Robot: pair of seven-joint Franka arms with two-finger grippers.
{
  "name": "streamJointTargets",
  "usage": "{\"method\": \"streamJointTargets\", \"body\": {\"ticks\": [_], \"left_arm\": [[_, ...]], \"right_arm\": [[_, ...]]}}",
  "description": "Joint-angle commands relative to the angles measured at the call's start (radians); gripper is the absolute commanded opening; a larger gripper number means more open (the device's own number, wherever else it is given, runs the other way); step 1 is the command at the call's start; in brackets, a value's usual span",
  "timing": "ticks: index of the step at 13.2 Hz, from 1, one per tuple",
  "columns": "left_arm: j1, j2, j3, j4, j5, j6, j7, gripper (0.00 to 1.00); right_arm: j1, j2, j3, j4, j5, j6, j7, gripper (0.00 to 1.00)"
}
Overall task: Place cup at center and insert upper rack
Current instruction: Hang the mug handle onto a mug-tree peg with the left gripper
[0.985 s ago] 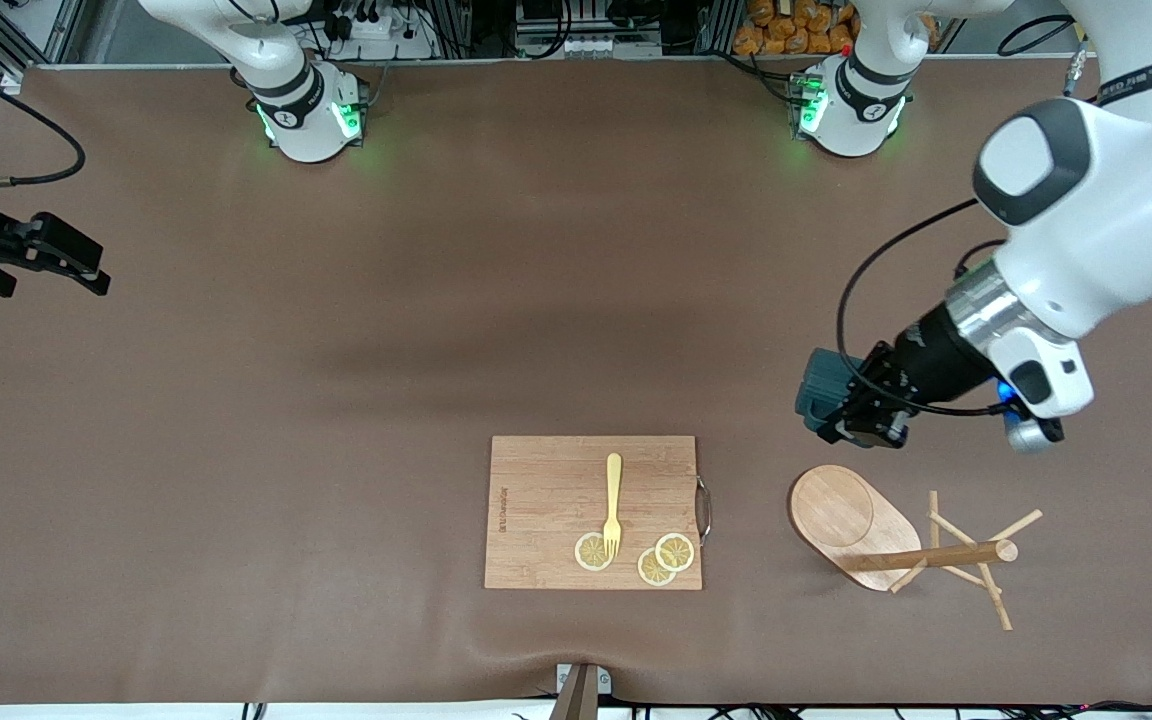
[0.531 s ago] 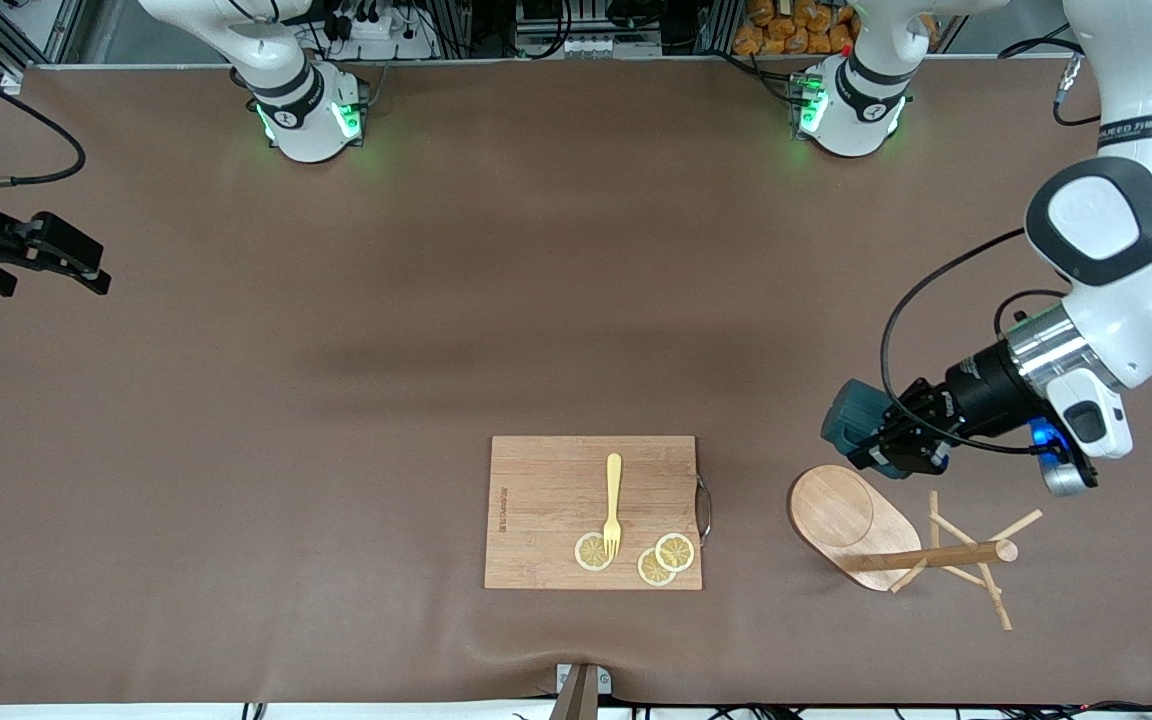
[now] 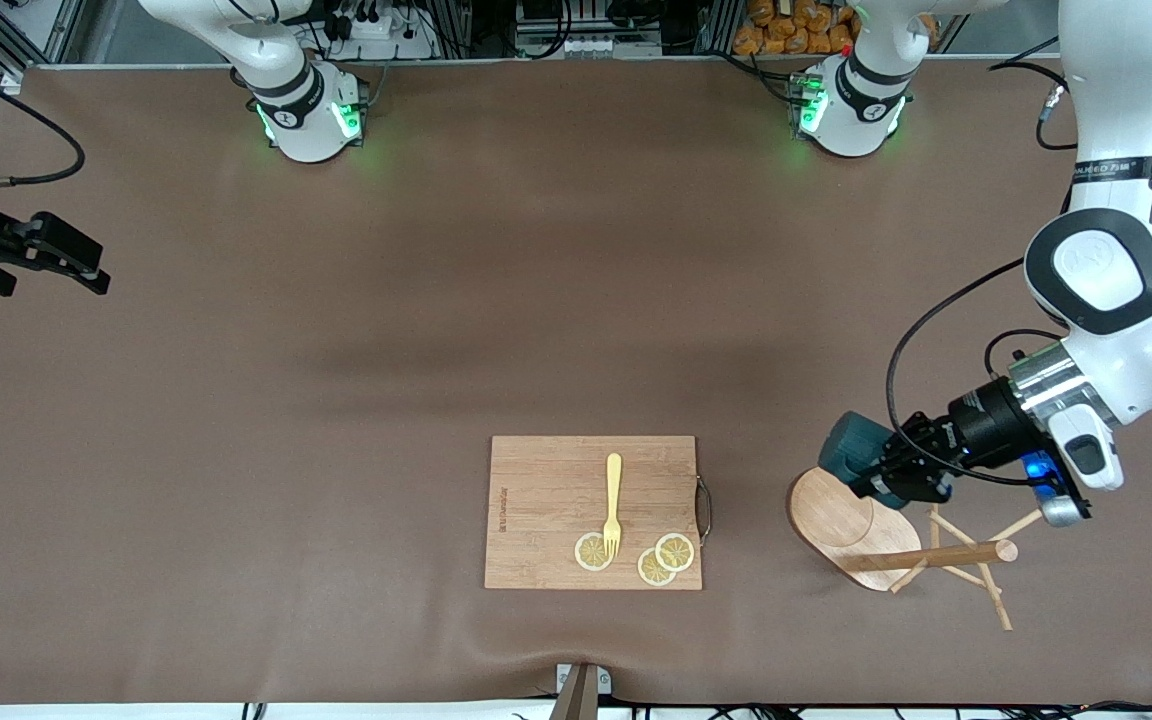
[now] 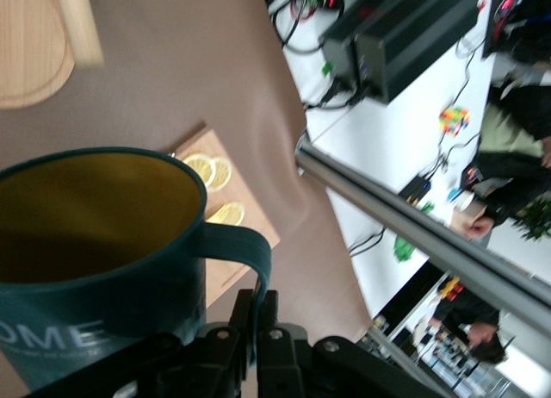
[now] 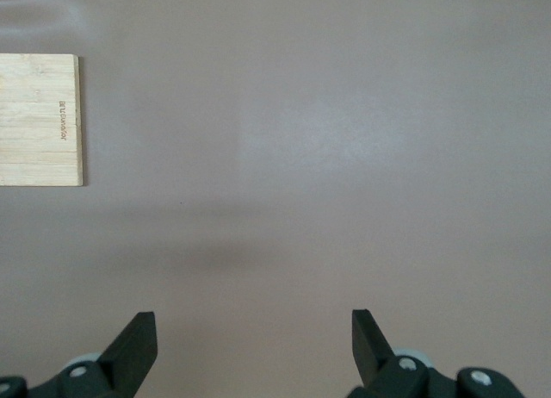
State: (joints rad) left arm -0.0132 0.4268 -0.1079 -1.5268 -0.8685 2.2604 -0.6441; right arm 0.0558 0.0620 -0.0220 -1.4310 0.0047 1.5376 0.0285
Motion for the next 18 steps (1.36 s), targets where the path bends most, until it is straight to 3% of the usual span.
{"method": "streamJointTargets", "body": {"ticks": [1,6,18], "left_arm": [[0.024,0.039,-0.004,0.033,-0.062,0.06,0.02,0.0],[0.036,0.064,-0.003,0.039,-0.122,0.135,0.021,0.0],[0.087,0.089,-0.001,0.037,-0.113,0.142,0.021,0.0]], "right_arm": [[-0.017,-0.005,0.013,0.007,-0.012,-0.011,-0.001,1.0],[-0.019,-0.005,0.013,0.004,-0.012,-0.013,-0.001,1.0],[-0.019,-0.005,0.013,0.004,-0.012,-0.013,-0.001,1.0]]}}
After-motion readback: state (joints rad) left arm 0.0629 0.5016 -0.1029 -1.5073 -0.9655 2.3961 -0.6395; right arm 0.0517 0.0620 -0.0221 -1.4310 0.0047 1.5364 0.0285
